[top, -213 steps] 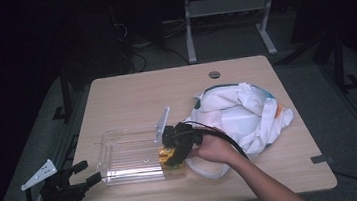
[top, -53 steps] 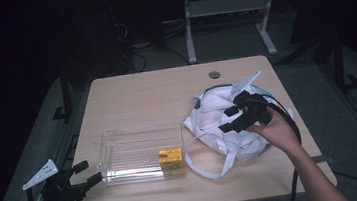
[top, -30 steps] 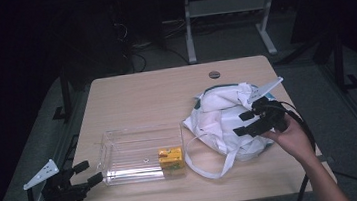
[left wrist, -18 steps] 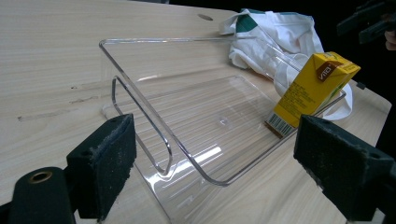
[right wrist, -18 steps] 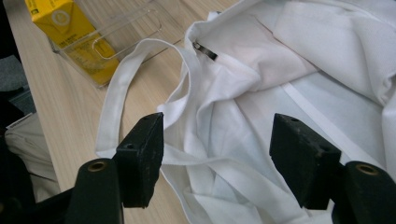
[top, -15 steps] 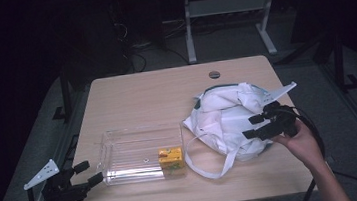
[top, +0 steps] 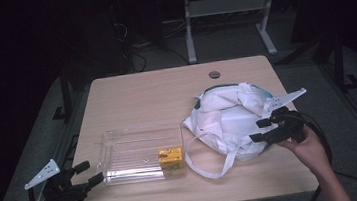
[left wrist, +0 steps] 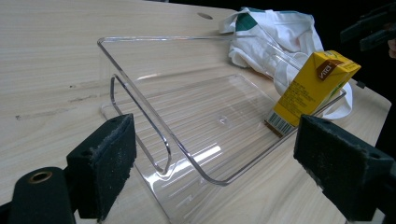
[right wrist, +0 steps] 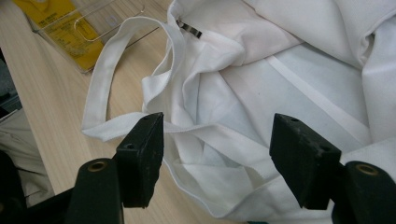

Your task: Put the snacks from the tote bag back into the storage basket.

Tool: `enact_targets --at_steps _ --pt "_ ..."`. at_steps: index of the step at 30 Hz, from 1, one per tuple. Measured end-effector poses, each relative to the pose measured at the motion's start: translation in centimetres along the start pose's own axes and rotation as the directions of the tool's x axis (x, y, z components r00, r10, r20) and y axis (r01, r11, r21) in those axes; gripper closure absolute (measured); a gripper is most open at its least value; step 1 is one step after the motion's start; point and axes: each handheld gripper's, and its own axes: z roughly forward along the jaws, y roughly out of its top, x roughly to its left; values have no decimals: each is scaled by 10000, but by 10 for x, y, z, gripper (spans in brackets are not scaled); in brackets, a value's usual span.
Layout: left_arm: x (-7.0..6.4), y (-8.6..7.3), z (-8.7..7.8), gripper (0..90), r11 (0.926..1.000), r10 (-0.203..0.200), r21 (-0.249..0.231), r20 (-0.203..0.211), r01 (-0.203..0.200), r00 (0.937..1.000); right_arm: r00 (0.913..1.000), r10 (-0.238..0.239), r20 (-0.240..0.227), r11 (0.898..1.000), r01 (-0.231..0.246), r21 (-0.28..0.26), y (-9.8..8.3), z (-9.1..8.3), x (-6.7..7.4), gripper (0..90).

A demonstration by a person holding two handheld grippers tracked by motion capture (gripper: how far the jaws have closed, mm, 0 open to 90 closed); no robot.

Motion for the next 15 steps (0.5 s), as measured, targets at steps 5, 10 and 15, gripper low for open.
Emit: enact_targets --at_steps 5,10,15 --pt "0 0 0 128 10000 -5 19 5 5 10000 9999 -14 118 10000 14 -64 -5 -2 1 348" --pt "0 0 1 127 10000 24 45 17 -24 10000 9998 32 196 9999 -29 -166 -9 -3 3 348" --pt "0 0 0 127 9999 50 97 8 -50 10000 9997 -19 248 9999 23 -156 -13 -3 5 348"
